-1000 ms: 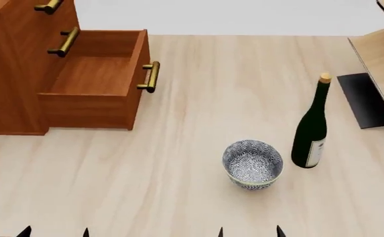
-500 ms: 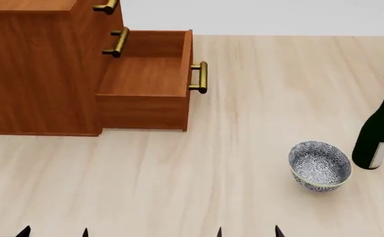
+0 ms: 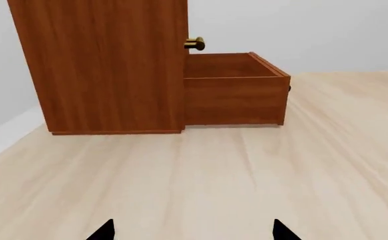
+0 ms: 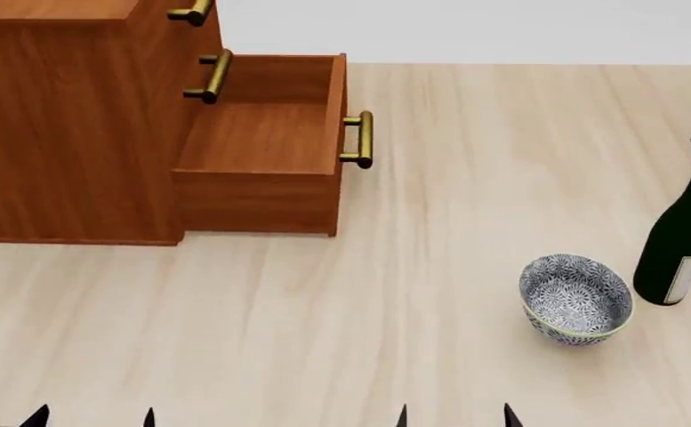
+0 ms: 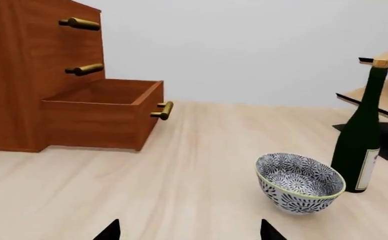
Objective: Put the wine bottle in the bottom drawer of the cabinet.
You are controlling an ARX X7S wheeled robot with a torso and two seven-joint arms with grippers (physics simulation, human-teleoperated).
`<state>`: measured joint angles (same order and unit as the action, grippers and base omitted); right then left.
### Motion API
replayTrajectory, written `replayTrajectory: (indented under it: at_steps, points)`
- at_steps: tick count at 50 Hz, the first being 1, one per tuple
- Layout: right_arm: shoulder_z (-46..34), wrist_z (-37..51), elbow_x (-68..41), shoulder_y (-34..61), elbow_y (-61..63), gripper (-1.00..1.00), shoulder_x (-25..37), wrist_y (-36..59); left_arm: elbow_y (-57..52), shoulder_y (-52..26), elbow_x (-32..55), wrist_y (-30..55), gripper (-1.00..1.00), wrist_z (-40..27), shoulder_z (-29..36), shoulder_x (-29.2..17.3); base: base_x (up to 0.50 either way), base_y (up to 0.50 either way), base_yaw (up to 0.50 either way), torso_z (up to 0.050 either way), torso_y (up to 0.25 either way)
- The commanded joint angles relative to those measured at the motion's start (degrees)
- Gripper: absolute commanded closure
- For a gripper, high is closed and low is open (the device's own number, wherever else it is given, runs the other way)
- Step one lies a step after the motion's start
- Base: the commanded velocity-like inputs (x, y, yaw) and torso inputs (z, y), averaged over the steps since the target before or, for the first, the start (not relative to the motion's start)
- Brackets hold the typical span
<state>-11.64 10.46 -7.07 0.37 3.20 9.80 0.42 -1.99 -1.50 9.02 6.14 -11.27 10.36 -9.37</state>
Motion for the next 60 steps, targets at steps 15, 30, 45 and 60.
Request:
replayTrajectory:
  at_steps: [15,30,45,60]
  points:
    - [2.61,3.53,-2.38,-2.79,27.07,-1.00,6.57,18.46,-33.32,-0.28,13.05,33.75,-1.00,-5.17,-7.26,-5.72,0.00,0.00,0.00,0.000,0.000]
    - [5.08,5.04,-6.93,-2.58,44.33,-1.00,9.75,29.85,-53.37,-4.03,22.77,52.05,-1.00,-9.57,-13.65,-9.73,0.00,0.00,0.00,0.000,0.000]
    - [5.94,7.42,-7.06,-2.48,52.50,-1.00,11.77,36.21,-57.85,-8.97,51.35,45.82,-1.00,-36.56,-13.81,-26.26,0.00,0.00,0.00,0.000,0.000]
    - [1.79,17.10,-12.67,0.93,56.74,-1.00,18.37,37.80,-57.97,-16.72,59.97,23.55,-1.00,-52.63,5.99,-46.37,0.00,0.00,0.00,0.000,0.000]
